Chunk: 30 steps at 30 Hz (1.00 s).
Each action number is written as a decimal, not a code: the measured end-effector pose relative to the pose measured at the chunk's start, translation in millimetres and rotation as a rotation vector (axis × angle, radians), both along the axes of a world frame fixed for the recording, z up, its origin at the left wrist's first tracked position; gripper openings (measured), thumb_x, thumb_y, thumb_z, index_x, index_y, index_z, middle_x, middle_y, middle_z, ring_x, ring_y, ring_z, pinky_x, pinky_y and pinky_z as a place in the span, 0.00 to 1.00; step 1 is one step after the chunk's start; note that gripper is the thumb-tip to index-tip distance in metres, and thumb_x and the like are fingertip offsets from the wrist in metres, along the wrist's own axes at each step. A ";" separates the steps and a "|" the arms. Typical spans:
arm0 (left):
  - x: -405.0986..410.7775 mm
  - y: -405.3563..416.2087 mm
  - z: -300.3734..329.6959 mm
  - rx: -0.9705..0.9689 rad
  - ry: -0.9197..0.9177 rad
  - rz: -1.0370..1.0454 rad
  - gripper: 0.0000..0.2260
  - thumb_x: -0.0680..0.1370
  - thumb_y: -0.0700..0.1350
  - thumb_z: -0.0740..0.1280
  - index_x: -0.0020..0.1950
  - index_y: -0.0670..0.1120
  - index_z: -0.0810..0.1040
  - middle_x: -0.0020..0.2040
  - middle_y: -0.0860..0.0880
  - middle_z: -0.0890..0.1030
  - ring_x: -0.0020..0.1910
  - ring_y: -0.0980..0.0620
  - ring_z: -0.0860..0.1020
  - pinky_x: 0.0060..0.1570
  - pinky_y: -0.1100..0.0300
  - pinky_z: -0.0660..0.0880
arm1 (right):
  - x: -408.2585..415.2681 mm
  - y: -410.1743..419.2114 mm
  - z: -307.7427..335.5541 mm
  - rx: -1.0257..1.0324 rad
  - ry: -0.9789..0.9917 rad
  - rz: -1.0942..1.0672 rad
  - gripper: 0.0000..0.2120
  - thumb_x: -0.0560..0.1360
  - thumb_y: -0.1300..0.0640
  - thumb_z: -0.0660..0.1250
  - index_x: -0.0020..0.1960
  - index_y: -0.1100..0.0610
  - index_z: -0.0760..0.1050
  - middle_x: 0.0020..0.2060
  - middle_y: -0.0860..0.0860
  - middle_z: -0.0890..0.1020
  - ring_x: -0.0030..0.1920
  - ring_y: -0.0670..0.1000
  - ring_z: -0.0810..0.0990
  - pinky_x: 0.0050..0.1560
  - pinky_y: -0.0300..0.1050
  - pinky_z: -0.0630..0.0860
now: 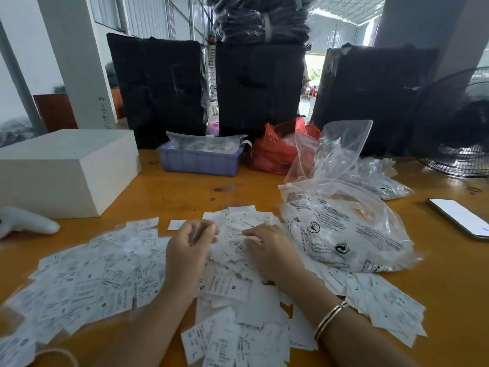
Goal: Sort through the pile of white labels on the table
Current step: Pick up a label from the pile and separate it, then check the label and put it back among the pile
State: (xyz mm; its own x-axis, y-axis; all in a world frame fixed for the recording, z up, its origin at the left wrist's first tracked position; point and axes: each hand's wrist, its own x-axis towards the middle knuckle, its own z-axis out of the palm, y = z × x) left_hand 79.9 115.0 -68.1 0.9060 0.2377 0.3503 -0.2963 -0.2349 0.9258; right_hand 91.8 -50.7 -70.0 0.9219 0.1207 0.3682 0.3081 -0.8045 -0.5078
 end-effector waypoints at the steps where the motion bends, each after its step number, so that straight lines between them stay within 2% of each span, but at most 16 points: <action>1: 0.8 0.2 0.7 -0.052 0.006 0.020 0.02 0.77 0.46 0.67 0.45 0.52 0.78 0.40 0.57 0.84 0.41 0.58 0.82 0.38 0.64 0.77 | 1.5 2.3 -3.1 -0.114 0.010 0.004 0.16 0.79 0.52 0.59 0.65 0.52 0.74 0.60 0.47 0.78 0.62 0.49 0.70 0.61 0.45 0.65; 3: 1.3 0.3 2.3 -0.099 0.017 0.045 0.03 0.77 0.44 0.66 0.45 0.52 0.78 0.40 0.60 0.83 0.40 0.62 0.81 0.34 0.68 0.75 | 3.0 6.7 -6.8 -0.233 0.012 0.031 0.19 0.78 0.48 0.60 0.67 0.50 0.72 0.61 0.48 0.78 0.63 0.51 0.69 0.61 0.46 0.62; 5: 1.1 -0.1 3.1 -0.102 0.033 0.066 0.05 0.77 0.43 0.67 0.45 0.54 0.76 0.41 0.60 0.83 0.40 0.64 0.81 0.31 0.70 0.74 | 3.5 9.2 -7.5 -0.268 -0.021 0.037 0.19 0.78 0.47 0.60 0.66 0.49 0.73 0.59 0.48 0.79 0.62 0.52 0.69 0.60 0.46 0.62; 9: 1.3 -1.4 2.1 -0.032 0.063 0.098 0.09 0.76 0.46 0.68 0.46 0.60 0.73 0.45 0.58 0.81 0.42 0.60 0.79 0.37 0.64 0.76 | 2.4 10.7 -7.3 -0.278 0.004 0.011 0.20 0.78 0.45 0.58 0.67 0.50 0.72 0.59 0.49 0.76 0.61 0.52 0.68 0.60 0.46 0.61; 12: 1.3 -2.4 -0.2 0.006 0.057 0.081 0.09 0.76 0.47 0.68 0.48 0.61 0.74 0.46 0.59 0.80 0.44 0.60 0.79 0.42 0.60 0.78 | -0.2 12.2 -6.3 -0.345 -0.043 0.004 0.18 0.80 0.47 0.55 0.62 0.51 0.77 0.55 0.49 0.77 0.58 0.52 0.70 0.58 0.46 0.61; 15: -0.5 -2.4 0.0 -0.024 0.038 0.059 0.09 0.77 0.46 0.67 0.48 0.62 0.76 0.45 0.61 0.81 0.45 0.64 0.79 0.42 0.65 0.77 | -4.7 11.5 -1.7 -0.395 -0.155 0.001 0.18 0.81 0.51 0.52 0.51 0.55 0.79 0.47 0.49 0.79 0.51 0.51 0.72 0.56 0.46 0.64; 17: -1.0 -0.9 0.9 -0.051 0.033 0.059 0.09 0.77 0.46 0.67 0.45 0.61 0.78 0.41 0.61 0.82 0.43 0.66 0.79 0.38 0.68 0.76 | -7.5 11.7 1.3 -0.236 -0.190 -0.012 0.14 0.81 0.54 0.54 0.47 0.56 0.77 0.42 0.47 0.78 0.46 0.49 0.72 0.53 0.46 0.67; 20: -1.0 0.3 3.0 -0.114 0.059 0.025 0.07 0.77 0.45 0.68 0.44 0.58 0.80 0.39 0.62 0.83 0.41 0.67 0.79 0.33 0.71 0.75 | -10.6 10.1 6.0 0.285 -0.048 -0.062 0.07 0.80 0.58 0.58 0.47 0.53 0.73 0.41 0.46 0.78 0.41 0.45 0.73 0.42 0.33 0.70; 23: -0.5 0.8 4.9 -0.214 0.113 -0.021 0.04 0.75 0.45 0.69 0.44 0.54 0.82 0.39 0.59 0.84 0.39 0.64 0.81 0.32 0.72 0.75 | -13.6 2.1 4.7 0.691 0.068 -0.072 0.07 0.79 0.60 0.59 0.46 0.51 0.72 0.39 0.47 0.80 0.36 0.47 0.74 0.32 0.32 0.70; 27: -2.2 0.1 7.3 -0.312 0.170 -0.110 0.03 0.74 0.44 0.71 0.46 0.50 0.84 0.39 0.53 0.85 0.39 0.59 0.82 0.34 0.70 0.76 | -16.2 -6.5 6.2 0.917 0.063 0.043 0.19 0.76 0.68 0.61 0.38 0.46 0.79 0.43 0.46 0.80 0.38 0.43 0.78 0.38 0.35 0.74; 30: -4.6 -2.9 8.7 -0.310 0.195 -0.125 0.04 0.72 0.47 0.71 0.45 0.49 0.83 0.38 0.53 0.85 0.39 0.59 0.82 0.33 0.70 0.76 | -14.2 -6.7 6.3 1.055 0.111 0.087 0.20 0.76 0.70 0.60 0.37 0.49 0.81 0.37 0.48 0.81 0.35 0.47 0.80 0.39 0.37 0.76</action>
